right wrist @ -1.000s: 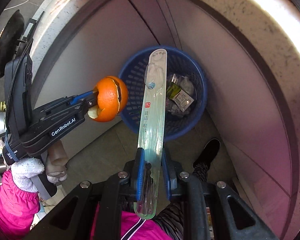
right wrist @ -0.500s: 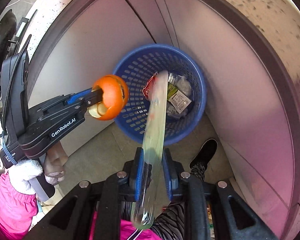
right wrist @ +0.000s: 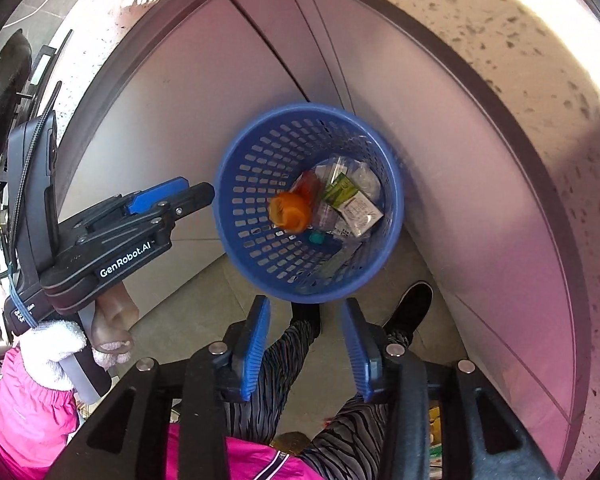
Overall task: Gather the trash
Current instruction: 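Open both tools to drop the peel and package into the wastebasket, then move both tools back up over the pink cloth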
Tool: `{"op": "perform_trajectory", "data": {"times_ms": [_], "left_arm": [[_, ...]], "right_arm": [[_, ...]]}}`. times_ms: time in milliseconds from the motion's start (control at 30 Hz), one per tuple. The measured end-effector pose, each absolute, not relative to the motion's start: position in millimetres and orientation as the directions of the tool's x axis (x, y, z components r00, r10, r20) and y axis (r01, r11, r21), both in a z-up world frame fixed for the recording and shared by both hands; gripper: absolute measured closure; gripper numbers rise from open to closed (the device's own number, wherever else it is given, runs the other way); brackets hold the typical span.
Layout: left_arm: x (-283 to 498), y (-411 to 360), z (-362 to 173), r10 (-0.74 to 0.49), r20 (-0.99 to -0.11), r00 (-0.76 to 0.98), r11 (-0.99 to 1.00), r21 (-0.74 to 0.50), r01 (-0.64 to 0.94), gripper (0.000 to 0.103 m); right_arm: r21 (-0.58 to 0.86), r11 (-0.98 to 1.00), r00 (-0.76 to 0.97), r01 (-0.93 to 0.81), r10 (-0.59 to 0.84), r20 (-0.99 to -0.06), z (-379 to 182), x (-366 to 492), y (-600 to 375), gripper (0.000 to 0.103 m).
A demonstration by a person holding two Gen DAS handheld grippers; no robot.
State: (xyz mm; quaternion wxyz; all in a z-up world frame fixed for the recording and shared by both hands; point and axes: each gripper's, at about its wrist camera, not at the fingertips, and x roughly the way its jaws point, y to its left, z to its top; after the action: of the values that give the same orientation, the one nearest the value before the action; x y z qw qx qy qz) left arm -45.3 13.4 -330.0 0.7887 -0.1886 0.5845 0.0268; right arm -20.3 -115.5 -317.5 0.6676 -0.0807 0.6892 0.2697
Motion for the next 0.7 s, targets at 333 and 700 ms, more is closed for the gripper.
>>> {"op": "perform_trajectory", "data": {"times_ms": [333,700], "left_arm": [[-45,21,-311,-0.159,-0.930,0.332,0.930,-0.254,-0.264,0.068],[-58,41,-256,-0.135,-0.900,0.414,0.927,-0.263,-0.268,0.068]], "right_arm": [[0.276,0.831,-0.092,-0.482,0.265,-0.960,-300,-23,-115,0.054],[0.285,0.778,-0.030,-0.560,0.325,-0.945,-244,-29,-120,0.053]]}}
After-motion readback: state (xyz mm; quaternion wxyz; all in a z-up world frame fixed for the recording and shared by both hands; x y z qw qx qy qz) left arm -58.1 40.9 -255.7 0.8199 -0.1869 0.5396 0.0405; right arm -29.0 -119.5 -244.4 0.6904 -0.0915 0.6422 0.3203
